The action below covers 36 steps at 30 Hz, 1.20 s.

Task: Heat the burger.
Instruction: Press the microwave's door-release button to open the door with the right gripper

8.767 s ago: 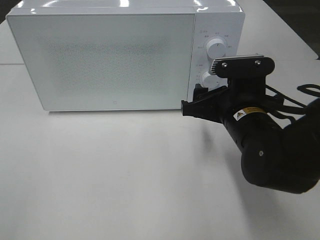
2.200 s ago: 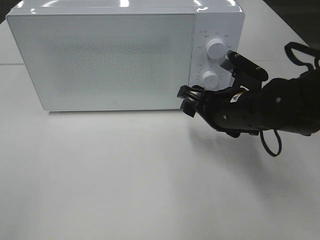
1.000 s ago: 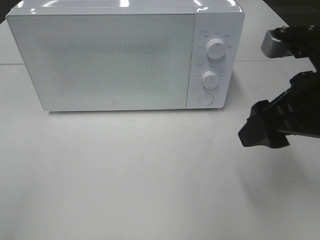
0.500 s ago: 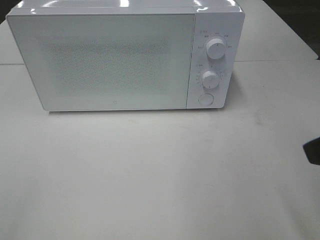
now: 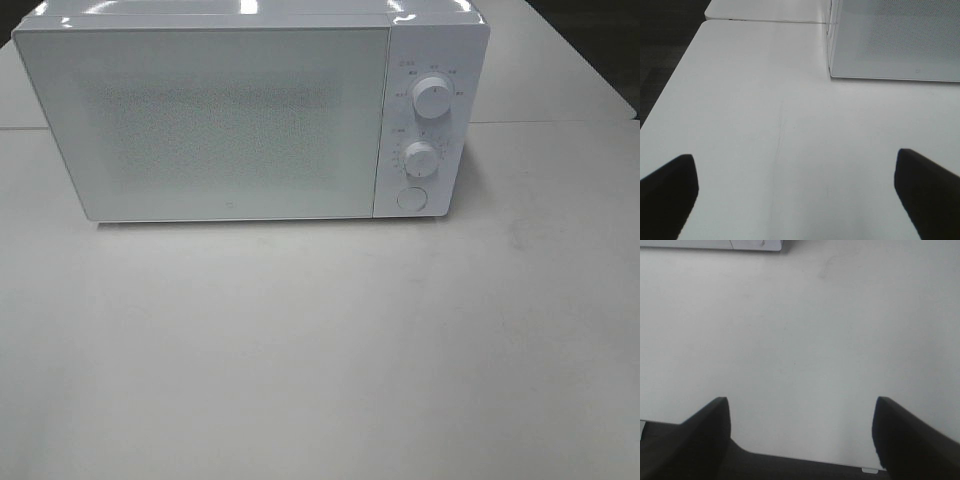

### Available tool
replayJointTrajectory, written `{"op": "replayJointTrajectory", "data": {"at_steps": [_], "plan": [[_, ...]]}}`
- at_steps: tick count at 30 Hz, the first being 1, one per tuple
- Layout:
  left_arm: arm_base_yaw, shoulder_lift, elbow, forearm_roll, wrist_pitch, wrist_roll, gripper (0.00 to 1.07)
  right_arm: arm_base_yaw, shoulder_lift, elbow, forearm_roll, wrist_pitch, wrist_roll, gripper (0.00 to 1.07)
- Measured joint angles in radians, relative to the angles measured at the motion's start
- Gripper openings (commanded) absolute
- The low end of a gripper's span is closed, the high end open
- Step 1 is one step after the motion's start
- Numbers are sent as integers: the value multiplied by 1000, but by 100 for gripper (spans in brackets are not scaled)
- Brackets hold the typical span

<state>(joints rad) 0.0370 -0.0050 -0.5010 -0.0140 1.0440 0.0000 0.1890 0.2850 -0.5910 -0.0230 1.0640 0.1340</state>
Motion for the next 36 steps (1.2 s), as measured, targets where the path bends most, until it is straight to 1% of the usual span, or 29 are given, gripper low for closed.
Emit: {"op": "replayJointTrajectory", "data": {"at_steps": [1,3,5,8,10,19,21,36], "plan": [[0,0,0,0,0,0,100,-11,-51,2,0,17,0,76],[0,0,0,0,0,0,100,-14,-78,2,0,24,0,76],[0,0,0,0,0,0,100,-25,-160,7,-7,45,0,76],[0,0,0,0,0,0,100,-27,-180,11,-12,53,0,76],[0,0,0,0,0,0,100,-27,-255,33,-33,74,2,76],[0,0,0,0,0,0,100,-27,-291,37,-52,57,19,76],[0,0,0,0,0,0,100,-27,-291,68,-53,-2,19,76],[0,0,0,0,0,0,100,-27,-291,75,-53,-19,18,76]]}}
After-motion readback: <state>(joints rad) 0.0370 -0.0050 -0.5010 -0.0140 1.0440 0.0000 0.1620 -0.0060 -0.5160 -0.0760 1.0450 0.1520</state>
